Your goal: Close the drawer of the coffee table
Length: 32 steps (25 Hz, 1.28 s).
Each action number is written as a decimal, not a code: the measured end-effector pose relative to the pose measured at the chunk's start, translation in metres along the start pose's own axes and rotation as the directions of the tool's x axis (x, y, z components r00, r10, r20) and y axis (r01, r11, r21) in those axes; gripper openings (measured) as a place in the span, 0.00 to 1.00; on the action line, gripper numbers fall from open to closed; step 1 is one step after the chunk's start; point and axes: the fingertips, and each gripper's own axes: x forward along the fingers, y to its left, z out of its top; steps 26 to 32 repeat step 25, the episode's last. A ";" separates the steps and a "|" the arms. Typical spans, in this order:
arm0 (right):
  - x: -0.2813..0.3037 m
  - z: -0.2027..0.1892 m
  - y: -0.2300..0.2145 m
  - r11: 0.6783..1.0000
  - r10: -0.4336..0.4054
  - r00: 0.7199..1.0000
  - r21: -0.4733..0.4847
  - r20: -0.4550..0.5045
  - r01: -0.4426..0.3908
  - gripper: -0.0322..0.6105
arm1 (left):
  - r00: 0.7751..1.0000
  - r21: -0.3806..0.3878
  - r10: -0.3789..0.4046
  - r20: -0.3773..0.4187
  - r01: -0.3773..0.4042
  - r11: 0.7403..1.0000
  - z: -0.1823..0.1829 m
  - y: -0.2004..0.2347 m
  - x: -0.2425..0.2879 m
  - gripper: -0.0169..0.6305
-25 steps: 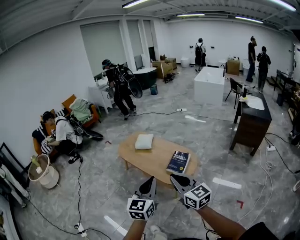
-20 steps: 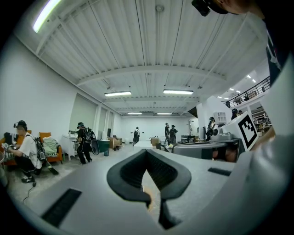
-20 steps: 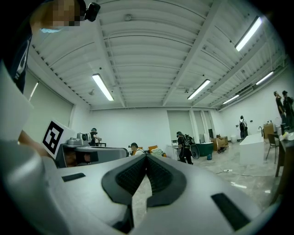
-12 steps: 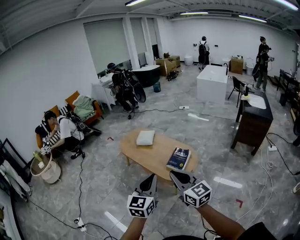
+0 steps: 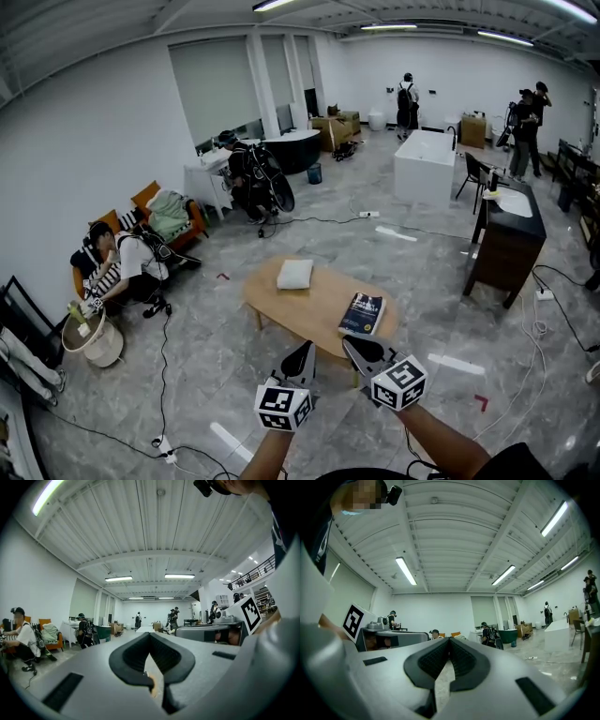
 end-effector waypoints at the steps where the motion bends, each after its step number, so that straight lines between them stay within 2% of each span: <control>1: 0.002 0.002 0.003 1.000 -0.001 1.000 0.000 0.002 0.001 0.07 | 1.000 0.000 0.000 0.000 0.000 1.000 0.002 0.003 -0.003 0.03; 18: 0.026 0.003 0.050 1.000 -0.016 1.000 -0.005 -0.008 0.016 0.07 | 1.000 -0.010 -0.019 0.000 0.019 1.000 0.008 0.036 -0.043 0.03; 32: 0.029 0.006 0.050 1.000 -0.016 1.000 -0.011 -0.007 0.016 0.07 | 1.000 -0.010 -0.022 0.004 0.022 1.000 0.010 0.038 -0.042 0.03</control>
